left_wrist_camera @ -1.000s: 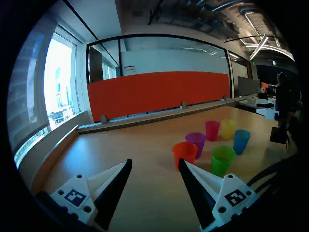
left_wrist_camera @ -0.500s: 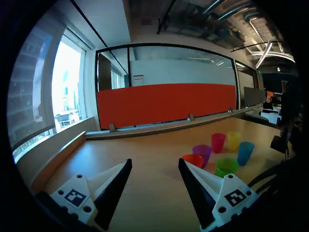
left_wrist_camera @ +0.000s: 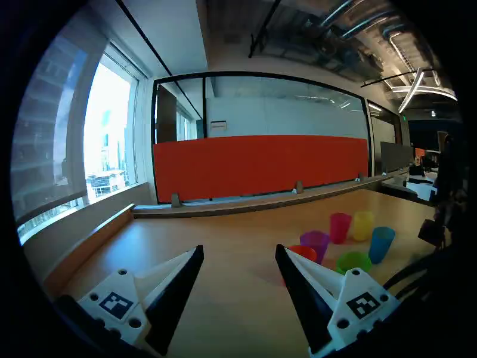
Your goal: Pour water
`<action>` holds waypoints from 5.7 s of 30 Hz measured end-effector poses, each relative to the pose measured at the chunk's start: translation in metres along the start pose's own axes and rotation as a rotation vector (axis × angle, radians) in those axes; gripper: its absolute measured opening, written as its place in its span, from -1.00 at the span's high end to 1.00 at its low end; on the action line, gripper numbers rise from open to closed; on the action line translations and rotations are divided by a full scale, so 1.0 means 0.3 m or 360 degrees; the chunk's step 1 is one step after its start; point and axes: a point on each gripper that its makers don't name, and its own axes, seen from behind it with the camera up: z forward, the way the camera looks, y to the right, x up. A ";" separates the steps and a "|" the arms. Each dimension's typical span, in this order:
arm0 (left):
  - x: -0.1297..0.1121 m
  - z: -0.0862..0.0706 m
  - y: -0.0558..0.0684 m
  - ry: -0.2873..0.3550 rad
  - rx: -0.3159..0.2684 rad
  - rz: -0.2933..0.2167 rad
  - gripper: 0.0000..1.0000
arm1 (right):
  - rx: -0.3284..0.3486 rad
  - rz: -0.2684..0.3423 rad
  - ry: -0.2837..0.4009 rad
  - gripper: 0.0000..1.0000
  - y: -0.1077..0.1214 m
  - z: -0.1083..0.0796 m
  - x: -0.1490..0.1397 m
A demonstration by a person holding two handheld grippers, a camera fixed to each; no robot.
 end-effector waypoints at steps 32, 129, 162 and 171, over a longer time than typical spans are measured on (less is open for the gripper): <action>0.018 0.079 -0.056 0.0182 0.0234 0.0027 -0.78 | -0.0053 -0.0051 -0.0089 -0.88 -0.019 -0.012 -0.005; -0.148 0.190 -0.025 0.0145 0.0293 -0.0102 -0.79 | -0.0067 -0.0092 0.0070 -0.88 -0.030 -0.010 0.099; -0.148 0.191 -0.026 0.0146 0.0293 -0.0103 -0.79 | -0.0035 -0.0019 0.0028 -0.91 -0.057 0.044 -0.103; -0.148 0.192 -0.026 0.0146 0.0293 -0.0103 -0.79 | -0.0042 0.0025 0.0004 -0.91 -0.036 0.045 -0.144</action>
